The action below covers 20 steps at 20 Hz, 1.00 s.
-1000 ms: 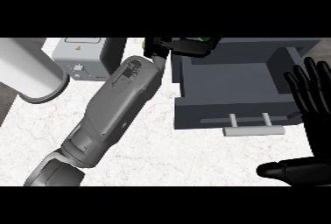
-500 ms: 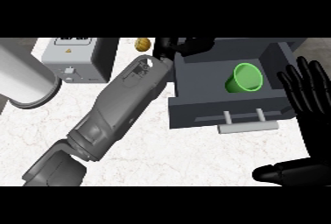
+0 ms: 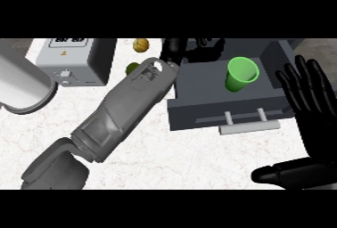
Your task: Pick up the cup, place it into the drawer and close the drawer
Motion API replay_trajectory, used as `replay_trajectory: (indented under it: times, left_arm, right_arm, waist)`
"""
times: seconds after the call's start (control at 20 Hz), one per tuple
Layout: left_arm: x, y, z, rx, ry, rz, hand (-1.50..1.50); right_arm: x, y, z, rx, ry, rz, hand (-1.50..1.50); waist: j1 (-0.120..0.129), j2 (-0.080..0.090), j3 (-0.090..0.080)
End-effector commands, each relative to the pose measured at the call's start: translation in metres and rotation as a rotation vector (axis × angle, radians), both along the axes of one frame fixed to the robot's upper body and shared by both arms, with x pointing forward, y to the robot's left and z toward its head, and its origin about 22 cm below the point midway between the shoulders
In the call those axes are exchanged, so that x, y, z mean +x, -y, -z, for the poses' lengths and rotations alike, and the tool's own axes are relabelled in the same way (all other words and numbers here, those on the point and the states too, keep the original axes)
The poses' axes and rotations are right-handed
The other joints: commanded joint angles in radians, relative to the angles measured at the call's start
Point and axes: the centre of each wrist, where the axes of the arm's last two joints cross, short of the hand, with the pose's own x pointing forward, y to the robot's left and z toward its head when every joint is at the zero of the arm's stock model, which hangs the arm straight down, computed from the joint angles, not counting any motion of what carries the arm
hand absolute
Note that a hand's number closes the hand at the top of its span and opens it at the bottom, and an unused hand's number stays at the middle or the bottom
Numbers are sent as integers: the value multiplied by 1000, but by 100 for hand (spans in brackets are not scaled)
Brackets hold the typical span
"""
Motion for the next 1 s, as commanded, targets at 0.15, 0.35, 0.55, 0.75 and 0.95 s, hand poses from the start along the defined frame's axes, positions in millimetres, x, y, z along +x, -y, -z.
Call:
replay_trajectory:
  times: [0.15,0.35,0.55,0.75,0.95]
  left_arm:
    - [-6,2,12,15,-6,-17,-150]
    - [-6,7,-1,-100,0,20,-150]
    - [-7,10,-11,-212,55,62,-150]
    - [-8,9,-15,-294,63,114,-150]
    - [-10,4,-15,-354,24,123,-150]
  right_arm:
    - [9,-13,-4,40,3,-30,-150]
    - [0,6,8,54,6,-39,-150]
    - [2,11,-2,60,-7,-70,-150]
    - [-6,15,1,81,-34,-47,-150]
    - [-15,24,-26,17,-5,-83,150]
  waist:
    - [-9,5,0]
    - [-12,3,0]
    - [10,-1,-1]
    - [60,-15,-2]
    - [96,-27,-2]
